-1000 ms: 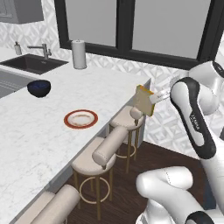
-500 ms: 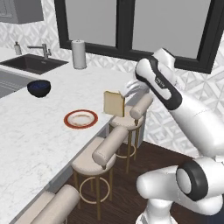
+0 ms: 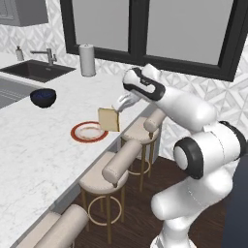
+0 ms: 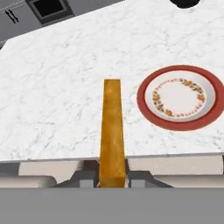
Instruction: Start the toaster. Once the lever pops up, take the bread to the plate on the dining counter.
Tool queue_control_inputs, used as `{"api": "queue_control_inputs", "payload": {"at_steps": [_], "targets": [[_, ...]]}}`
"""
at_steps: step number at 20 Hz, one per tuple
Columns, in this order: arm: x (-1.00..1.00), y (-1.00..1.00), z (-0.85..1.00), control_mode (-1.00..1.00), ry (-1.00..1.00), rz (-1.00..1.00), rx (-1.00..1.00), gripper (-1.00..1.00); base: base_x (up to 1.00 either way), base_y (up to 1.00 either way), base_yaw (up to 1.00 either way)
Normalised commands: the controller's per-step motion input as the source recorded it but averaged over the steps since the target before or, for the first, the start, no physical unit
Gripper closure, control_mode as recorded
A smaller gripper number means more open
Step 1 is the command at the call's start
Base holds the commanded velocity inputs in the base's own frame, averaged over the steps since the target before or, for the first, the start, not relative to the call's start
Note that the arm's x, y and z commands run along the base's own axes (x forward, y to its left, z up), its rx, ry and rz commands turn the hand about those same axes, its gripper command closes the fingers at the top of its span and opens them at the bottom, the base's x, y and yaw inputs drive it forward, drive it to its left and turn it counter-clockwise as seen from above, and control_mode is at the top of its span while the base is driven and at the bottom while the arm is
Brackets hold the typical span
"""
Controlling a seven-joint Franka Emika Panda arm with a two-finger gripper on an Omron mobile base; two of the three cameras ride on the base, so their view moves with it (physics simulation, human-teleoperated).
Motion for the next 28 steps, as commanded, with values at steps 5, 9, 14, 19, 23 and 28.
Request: {"api": "queue_control_inputs", "payload": {"at_steps": [5, 9, 14, 19, 23, 28], "targets": [[0.79, 0.44, -0.3, -1.0, 0.0, 0.0, 0.0, 1.0, 0.0, 0.0, 0.0], [0.48, 0.28, -0.48, -1.0, -0.01, 0.0, -0.02, 1.0, 0.0, 0.0, 0.0], [0.41, 0.2, -0.44, -1.0, -0.05, 0.0, -0.03, 1.0, 0.0, 0.0, 0.0], [0.14, 0.19, -0.18, -1.0, -0.07, 0.01, -0.02, 1.0, 0.0, 0.0, 0.0], [0.13, 0.23, -0.03, -1.0, -0.01, 0.02, 0.0, 1.0, 0.0, 0.0, 0.0], [0.04, 0.1, -0.01, -1.0, 0.01, 0.01, 0.0, 1.0, 0.0, 0.0, 0.0]]}}
